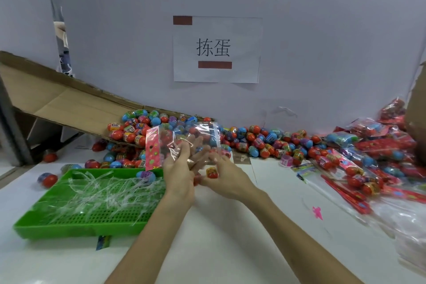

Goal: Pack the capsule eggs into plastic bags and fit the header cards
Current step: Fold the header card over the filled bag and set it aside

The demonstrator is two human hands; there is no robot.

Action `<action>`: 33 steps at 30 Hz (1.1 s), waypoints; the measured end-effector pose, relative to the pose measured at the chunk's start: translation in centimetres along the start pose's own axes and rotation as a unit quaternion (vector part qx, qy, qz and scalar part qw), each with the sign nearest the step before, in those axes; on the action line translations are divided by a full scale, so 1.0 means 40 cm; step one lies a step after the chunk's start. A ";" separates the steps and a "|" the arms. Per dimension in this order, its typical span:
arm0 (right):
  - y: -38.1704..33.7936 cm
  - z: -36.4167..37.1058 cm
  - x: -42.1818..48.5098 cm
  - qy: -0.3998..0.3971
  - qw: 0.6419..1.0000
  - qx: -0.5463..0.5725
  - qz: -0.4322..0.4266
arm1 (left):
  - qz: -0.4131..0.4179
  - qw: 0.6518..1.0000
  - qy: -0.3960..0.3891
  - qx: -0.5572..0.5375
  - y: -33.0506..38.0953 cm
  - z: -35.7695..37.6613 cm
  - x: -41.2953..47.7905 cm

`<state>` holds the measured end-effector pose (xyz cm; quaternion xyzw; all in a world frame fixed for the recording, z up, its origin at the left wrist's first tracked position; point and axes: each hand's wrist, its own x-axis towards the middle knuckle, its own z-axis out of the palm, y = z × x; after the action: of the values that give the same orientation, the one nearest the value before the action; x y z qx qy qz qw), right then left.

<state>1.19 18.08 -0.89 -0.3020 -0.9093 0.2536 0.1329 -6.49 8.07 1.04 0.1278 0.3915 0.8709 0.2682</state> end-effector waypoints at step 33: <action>-0.002 -0.035 -0.023 0.130 0.911 0.392 -0.002 | -0.022 0.999 -0.019 -0.029 0.024 -0.028 0.040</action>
<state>2.42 17.98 0.23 -0.2541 -0.7118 0.5479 0.3586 -8.62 7.77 1.05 0.1279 0.3637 0.8732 0.2983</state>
